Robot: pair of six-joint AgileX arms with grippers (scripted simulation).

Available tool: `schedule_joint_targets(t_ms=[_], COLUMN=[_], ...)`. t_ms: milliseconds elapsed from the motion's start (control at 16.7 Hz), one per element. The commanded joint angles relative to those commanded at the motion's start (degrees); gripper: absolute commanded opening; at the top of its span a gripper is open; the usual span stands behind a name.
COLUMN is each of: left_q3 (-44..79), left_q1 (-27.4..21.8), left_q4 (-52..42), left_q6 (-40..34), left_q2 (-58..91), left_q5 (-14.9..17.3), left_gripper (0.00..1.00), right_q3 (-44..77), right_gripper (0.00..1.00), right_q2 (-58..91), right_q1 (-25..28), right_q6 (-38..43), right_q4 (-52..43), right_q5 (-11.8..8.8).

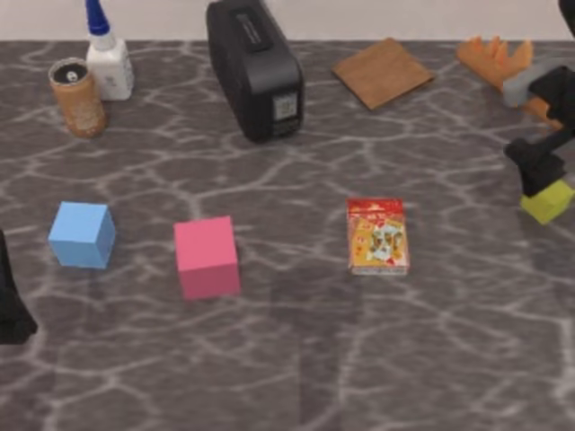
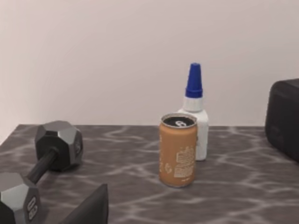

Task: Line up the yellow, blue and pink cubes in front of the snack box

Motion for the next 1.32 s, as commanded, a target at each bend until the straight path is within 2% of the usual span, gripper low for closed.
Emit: schedule_joint_targets(t_ms=[300, 600, 1320], left_q3=[0.0, 0.0, 0.0], left_q1=[0.0, 0.0, 0.0], left_q4=[0.0, 0.0, 0.0], left_q6=[0.0, 0.0, 0.0], left_q2=[0.0, 0.0, 0.0], left_q5=[0.0, 0.0, 0.0], left_gripper=[1.0, 1.0, 1.0], right_q3=[-7.1, -8.03, -8.03], right_gripper=[1.0, 1.0, 0.1], right_q2=[3.78, 4.39, 4.39], right_q1=[0.11, 0.13, 0.13], right_q6=[0.19, 0.19, 0.19], right_q4=[11.32, 12.56, 12.56], right_q5=[0.04, 0.05, 0.05])
